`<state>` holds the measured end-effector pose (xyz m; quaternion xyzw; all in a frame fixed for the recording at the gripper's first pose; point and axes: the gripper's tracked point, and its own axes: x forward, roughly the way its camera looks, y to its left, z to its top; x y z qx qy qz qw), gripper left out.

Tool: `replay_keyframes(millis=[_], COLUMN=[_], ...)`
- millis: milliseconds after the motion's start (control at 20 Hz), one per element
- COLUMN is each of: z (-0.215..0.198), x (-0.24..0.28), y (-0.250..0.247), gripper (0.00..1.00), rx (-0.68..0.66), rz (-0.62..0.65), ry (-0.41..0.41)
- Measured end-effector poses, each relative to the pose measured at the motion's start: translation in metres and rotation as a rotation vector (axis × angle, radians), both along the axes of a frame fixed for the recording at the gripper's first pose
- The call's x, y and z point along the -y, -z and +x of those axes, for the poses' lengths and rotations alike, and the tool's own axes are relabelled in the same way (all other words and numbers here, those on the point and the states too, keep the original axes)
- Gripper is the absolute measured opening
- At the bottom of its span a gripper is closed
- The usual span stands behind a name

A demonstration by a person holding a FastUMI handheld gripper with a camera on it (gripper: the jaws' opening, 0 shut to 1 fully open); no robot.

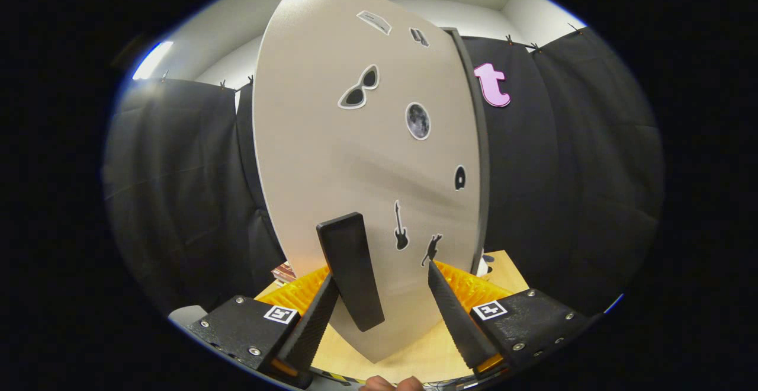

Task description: Open the shoe cabinet door, grab the shoes and put them into the shoe cabinet, then close the shoe cabinet door.

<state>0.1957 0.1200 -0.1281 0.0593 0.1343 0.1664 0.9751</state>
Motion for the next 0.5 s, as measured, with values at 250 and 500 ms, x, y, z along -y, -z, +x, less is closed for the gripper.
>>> replay_keyframes(millis=[250, 500], z=[0.031, 0.054], x=[-0.052, -0.075], y=[-0.001, 0.001], gripper=[0.95, 0.96], rx=[0.016, 0.009], rz=[-0.033, -0.036], ry=[0.007, 0.033])
